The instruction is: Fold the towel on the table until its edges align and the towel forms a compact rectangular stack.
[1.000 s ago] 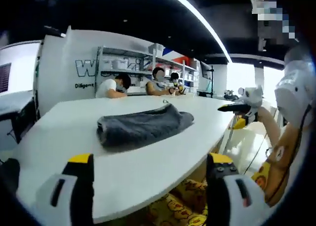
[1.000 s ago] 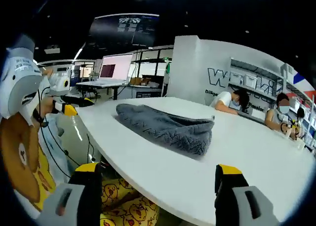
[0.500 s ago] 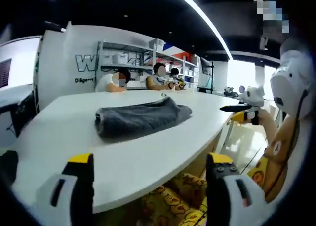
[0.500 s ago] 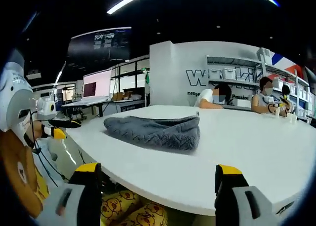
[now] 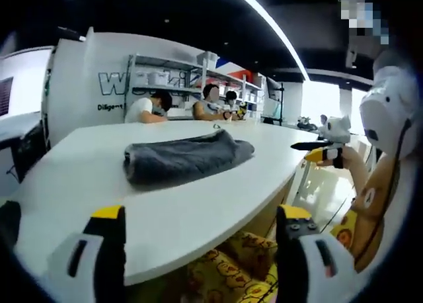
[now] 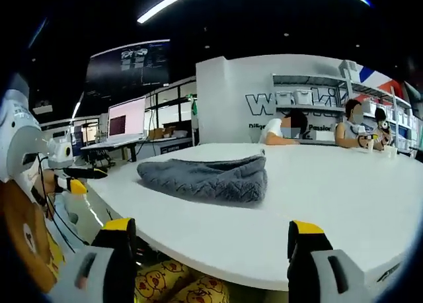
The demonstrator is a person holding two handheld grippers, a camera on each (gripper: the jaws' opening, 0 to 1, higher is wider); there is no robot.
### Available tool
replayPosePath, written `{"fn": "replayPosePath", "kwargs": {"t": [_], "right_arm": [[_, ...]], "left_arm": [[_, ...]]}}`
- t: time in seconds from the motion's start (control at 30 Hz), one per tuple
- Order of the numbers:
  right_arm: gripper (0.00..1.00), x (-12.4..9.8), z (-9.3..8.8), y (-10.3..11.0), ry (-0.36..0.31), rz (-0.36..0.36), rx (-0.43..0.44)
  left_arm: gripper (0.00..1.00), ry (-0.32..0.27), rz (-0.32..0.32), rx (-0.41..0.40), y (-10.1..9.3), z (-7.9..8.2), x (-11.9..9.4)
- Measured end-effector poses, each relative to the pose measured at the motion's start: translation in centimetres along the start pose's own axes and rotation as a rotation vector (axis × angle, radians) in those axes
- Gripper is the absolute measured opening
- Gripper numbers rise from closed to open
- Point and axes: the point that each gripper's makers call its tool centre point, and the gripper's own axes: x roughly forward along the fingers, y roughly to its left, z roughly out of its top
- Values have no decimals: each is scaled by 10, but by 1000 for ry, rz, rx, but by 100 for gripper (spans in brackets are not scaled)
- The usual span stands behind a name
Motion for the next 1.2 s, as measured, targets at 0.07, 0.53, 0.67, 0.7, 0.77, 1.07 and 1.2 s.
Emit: {"fn": "replayPosePath", "kwargs": {"t": [0.07, 0.53, 0.67, 0.7, 0.77, 1.07, 1.2], "right_arm": [[100, 4, 5, 2, -40, 5, 49], [62, 82, 13, -50, -54, -44, 518], [56, 91, 5, -66, -20, -120, 545], [53, 94, 5, -68, -18, -131, 548], [52, 99, 2, -71, -8, -132, 602], [49, 114, 6, -85, -54, -135, 832], [48, 118, 7, -83, -57, -141, 848]], "left_arm": [[99, -2, 5, -7, 1, 0, 0], [99, -119, -35, -67, -12, 7, 3], [99, -130, -42, -67, -9, 7, 0], [99, -136, -45, -68, -8, 8, -1], [99, -149, -48, -74, -6, 9, -3], [99, -177, 20, -61, 18, 8, -14], [99, -170, 52, -66, 28, 2, -16]]}}
